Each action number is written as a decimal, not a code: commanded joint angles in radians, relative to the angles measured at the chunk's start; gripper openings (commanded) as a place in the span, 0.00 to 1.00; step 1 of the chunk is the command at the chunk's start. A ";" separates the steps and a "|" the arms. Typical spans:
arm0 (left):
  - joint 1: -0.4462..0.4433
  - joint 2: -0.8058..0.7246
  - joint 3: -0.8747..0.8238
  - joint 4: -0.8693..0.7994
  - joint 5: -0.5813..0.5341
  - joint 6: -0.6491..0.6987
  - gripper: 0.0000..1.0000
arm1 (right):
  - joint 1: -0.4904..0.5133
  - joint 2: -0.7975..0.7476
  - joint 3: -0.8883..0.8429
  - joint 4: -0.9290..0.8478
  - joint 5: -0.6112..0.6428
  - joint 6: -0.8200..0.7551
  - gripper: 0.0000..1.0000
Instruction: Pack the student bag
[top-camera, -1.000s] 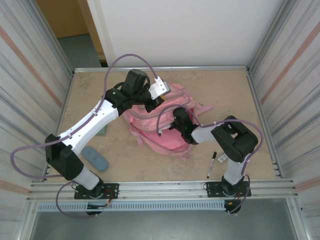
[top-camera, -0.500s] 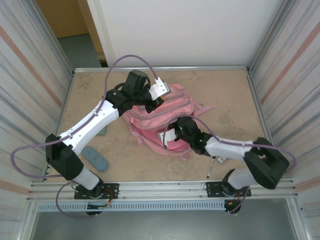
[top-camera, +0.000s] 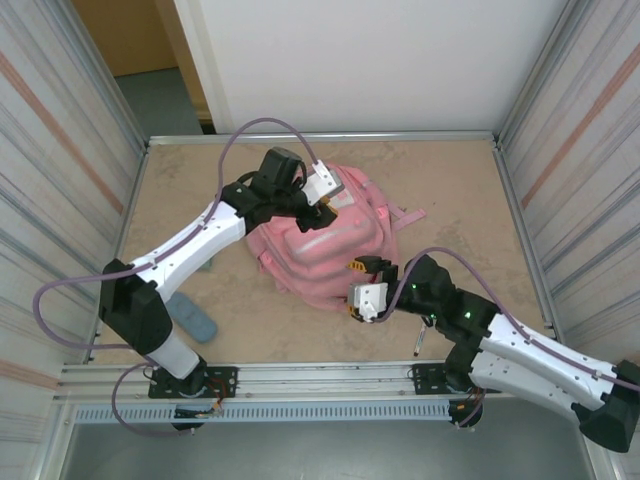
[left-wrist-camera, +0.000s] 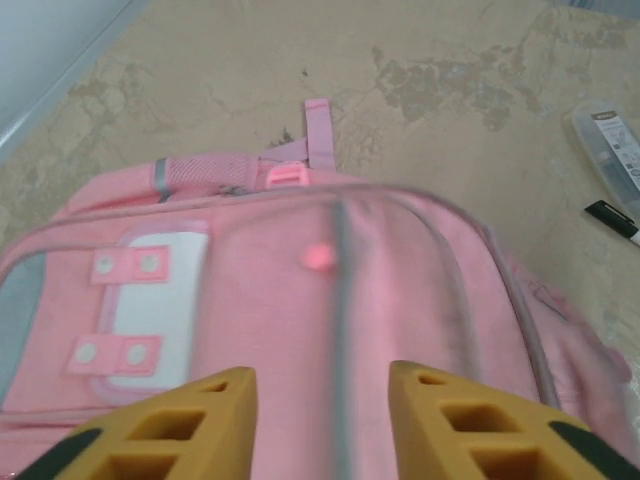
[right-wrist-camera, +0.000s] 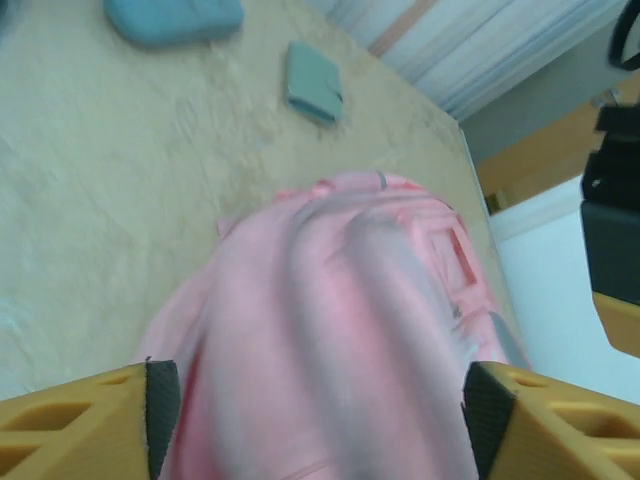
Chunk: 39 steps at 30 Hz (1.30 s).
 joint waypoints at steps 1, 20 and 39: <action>-0.007 -0.076 -0.086 0.064 -0.080 -0.190 0.47 | -0.001 0.027 0.053 -0.021 -0.059 0.256 0.78; 0.330 -0.027 -0.452 0.024 -0.185 -0.874 0.68 | -0.155 0.294 0.165 -0.262 0.233 1.621 0.99; 0.206 -0.095 -0.626 0.120 -0.184 -0.945 0.00 | -0.384 0.628 0.165 0.016 0.178 1.564 0.84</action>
